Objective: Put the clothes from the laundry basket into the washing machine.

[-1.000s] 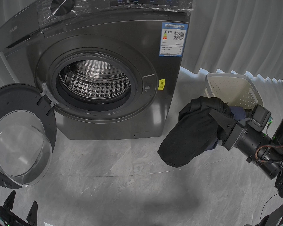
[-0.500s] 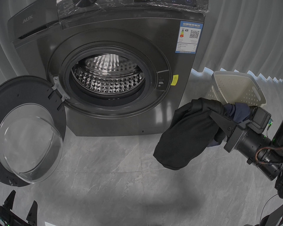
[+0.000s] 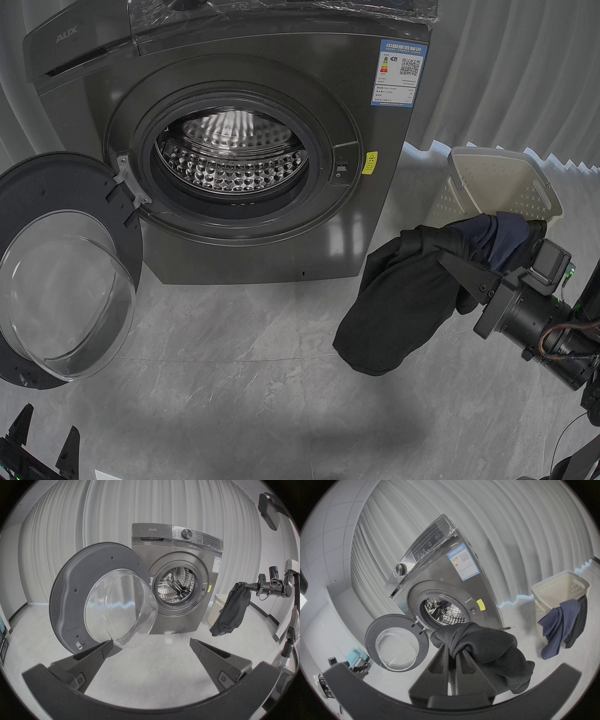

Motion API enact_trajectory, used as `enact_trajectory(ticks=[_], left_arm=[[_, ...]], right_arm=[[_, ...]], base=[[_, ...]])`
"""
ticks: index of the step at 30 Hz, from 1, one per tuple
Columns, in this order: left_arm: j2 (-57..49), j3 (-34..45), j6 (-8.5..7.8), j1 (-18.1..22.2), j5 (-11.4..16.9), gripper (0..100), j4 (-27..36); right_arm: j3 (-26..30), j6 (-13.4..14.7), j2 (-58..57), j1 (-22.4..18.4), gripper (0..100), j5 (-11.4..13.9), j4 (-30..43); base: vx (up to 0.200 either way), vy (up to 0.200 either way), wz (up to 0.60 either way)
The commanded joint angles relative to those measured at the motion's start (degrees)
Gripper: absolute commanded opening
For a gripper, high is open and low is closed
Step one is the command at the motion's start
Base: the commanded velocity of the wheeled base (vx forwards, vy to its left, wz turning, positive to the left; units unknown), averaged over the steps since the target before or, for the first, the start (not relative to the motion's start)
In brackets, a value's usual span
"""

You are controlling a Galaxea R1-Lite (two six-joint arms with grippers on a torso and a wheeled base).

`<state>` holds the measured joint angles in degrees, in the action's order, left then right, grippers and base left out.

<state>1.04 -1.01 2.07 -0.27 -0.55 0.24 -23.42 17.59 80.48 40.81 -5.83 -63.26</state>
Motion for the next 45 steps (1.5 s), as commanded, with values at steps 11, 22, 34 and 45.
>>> enact_trajectory(ticks=[11, 22, 34, 45], left_arm=[[-0.9, 0.9, 0.04, 0.0, -0.1, 100, 0.0], [-0.9, 0.9, 0.04, 0.0, -0.1, 100, 0.0], [-0.8, 0.9, 0.04, 0.0, -0.1, 100, 0.0], [-0.9, 0.9, -0.05, 0.0, -0.1, 100, 0.0]], right_arm=[[1.5, 1.5, 1.3, -6.6, 0, 10.4, 0.4], [1.1, 1.4, 1.5, -7.9, 0, 10.3, -0.1], [1.6, 1.0, 1.5, -7.3, 0, 10.1, -0.1], [1.1, 0.6, 1.6, -7.2, 0, 8.9, -0.1]], base=[[0.0, 0.0, 0.0], [0.0, 0.0, 0.11], [0.0, 0.0, 0.05], [0.0, 0.145, 0.0]])
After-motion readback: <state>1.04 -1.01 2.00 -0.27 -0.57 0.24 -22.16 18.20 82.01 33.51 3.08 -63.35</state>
